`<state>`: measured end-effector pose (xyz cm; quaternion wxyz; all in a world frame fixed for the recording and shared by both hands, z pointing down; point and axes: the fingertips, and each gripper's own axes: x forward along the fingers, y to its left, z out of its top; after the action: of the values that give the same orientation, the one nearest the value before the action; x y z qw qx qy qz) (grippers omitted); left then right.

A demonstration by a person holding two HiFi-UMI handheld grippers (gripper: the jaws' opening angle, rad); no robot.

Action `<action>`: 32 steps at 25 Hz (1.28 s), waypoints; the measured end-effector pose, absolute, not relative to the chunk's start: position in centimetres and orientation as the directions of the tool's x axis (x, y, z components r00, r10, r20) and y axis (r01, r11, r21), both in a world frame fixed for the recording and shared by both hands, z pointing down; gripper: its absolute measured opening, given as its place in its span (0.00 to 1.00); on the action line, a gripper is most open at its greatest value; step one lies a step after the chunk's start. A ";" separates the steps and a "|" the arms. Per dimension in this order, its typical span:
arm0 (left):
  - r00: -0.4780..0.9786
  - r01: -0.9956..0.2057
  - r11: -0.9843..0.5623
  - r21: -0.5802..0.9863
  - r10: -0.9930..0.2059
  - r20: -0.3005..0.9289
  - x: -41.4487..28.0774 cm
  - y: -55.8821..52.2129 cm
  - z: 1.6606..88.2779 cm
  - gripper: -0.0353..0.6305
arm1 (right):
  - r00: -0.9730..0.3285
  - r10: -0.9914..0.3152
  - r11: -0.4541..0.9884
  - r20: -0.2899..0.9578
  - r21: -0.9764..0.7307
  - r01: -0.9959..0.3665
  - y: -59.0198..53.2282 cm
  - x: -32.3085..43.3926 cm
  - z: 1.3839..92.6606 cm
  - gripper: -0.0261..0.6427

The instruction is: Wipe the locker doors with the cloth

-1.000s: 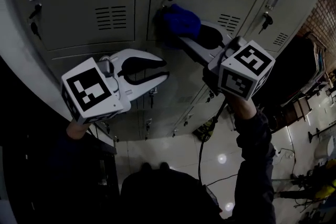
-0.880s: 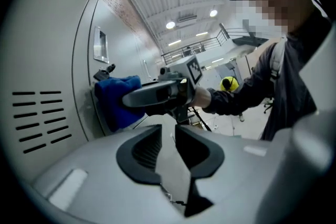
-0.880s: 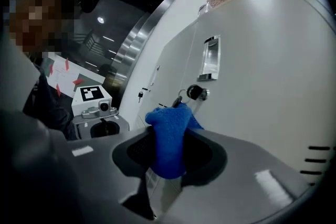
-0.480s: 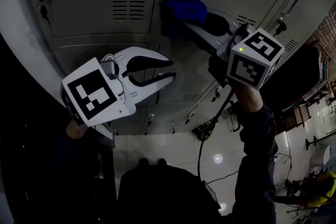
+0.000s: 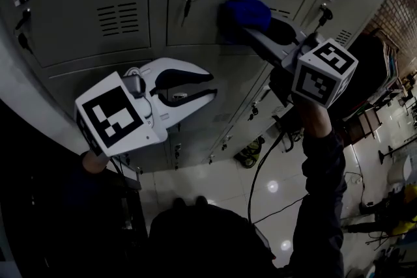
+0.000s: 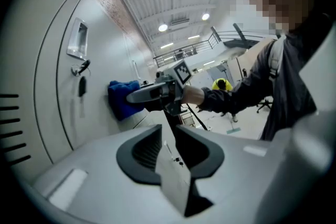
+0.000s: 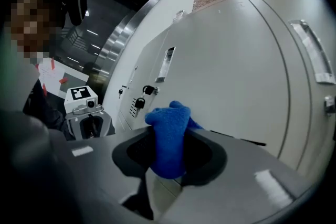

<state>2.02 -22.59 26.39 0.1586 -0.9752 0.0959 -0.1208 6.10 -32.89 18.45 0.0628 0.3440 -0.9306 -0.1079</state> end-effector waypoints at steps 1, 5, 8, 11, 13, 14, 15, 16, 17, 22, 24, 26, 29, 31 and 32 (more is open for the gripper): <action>0.954 -0.140 -0.933 -0.331 -0.217 0.207 2.5 -22.6 26.5 0.14 | -0.744 -0.667 0.729 0.040 0.241 -0.641 -33.0 7.1 18.5 0.22; 0.958 -0.118 -0.939 -0.324 -0.193 0.211 3.8 -22.8 26.7 0.14 | -0.697 -0.716 0.685 0.035 0.229 -0.692 -33.6 10.9 18.5 0.22; 0.961 -0.107 -0.942 -0.318 -0.181 0.211 4.4 -23.0 26.7 0.14 | -0.660 -0.750 0.649 0.031 0.227 -0.726 -34.0 13.5 18.6 0.22; 0.962 -0.100 -0.945 -0.313 -0.172 0.211 4.9 -23.3 26.9 0.14 | -0.616 -0.787 0.604 0.037 0.252 -0.756 -34.3 15.5 18.7 0.22; 0.962 -0.097 -0.946 -0.308 -0.168 0.214 5.2 -23.4 27.0 0.14 | -0.593 -0.804 0.582 0.036 0.250 -0.774 -34.4 16.8 18.8 0.22; 0.962 -0.095 -0.947 -0.306 -0.167 0.215 5.3 -23.5 27.1 0.14 | -0.584 -0.811 0.573 0.034 0.245 -0.782 -34.5 17.3 18.8 0.22; 0.962 -0.095 -0.948 -0.303 -0.166 0.217 5.3 -23.5 27.3 0.14 | -0.576 -0.817 0.565 0.032 0.241 -0.789 -34.6 17.8 18.9 0.22; 0.962 -0.095 -0.949 -0.300 -0.165 0.218 5.4 -23.6 27.4 0.14 | -0.567 -0.823 0.557 0.029 0.238 -0.796 -34.6 18.3 19.0 0.22; 0.962 -0.096 -0.950 -0.297 -0.166 0.219 5.4 -23.7 27.6 0.14 | -0.560 -0.828 0.550 0.026 0.235 -0.802 -34.7 18.6 19.1 0.22; 0.957 -0.106 -0.953 -0.285 -0.176 0.232 5.0 -23.8 28.4 0.14 | -0.543 -0.840 0.529 0.003 0.236 -0.815 -34.6 19.1 19.1 0.22; 0.954 -0.110 -0.953 -0.282 -0.180 0.238 4.7 -23.8 28.8 0.14 | -0.557 -0.831 0.539 -0.017 0.226 -0.811 -33.8 18.4 19.1 0.22; 0.953 -0.116 -0.954 -0.277 -0.185 0.238 4.3 -23.7 29.2 0.14 | -0.593 -0.804 0.575 -0.033 0.210 -0.791 -32.5 16.9 19.3 0.22; 0.952 -0.135 -0.955 -0.263 -0.198 0.233 3.3 -23.7 29.6 0.14 | -0.659 -0.752 0.639 -0.025 0.217 -0.738 -31.3 13.2 20.1 0.22; 0.949 -0.148 -0.955 -0.255 -0.210 0.233 2.6 -23.6 29.9 0.14 | -0.707 -0.707 0.688 -0.016 0.216 -0.693 -30.8 10.3 20.7 0.22; 0.947 -0.155 -0.955 -0.253 -0.216 0.236 2.2 -23.5 30.1 0.14 | -0.729 -0.684 0.711 -0.011 0.216 -0.670 -30.6 8.7 20.9 0.22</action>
<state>2.19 -23.48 30.08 0.1162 -0.9799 0.0945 -0.1317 8.75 -30.63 20.93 0.0347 0.3662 -0.9242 -0.1030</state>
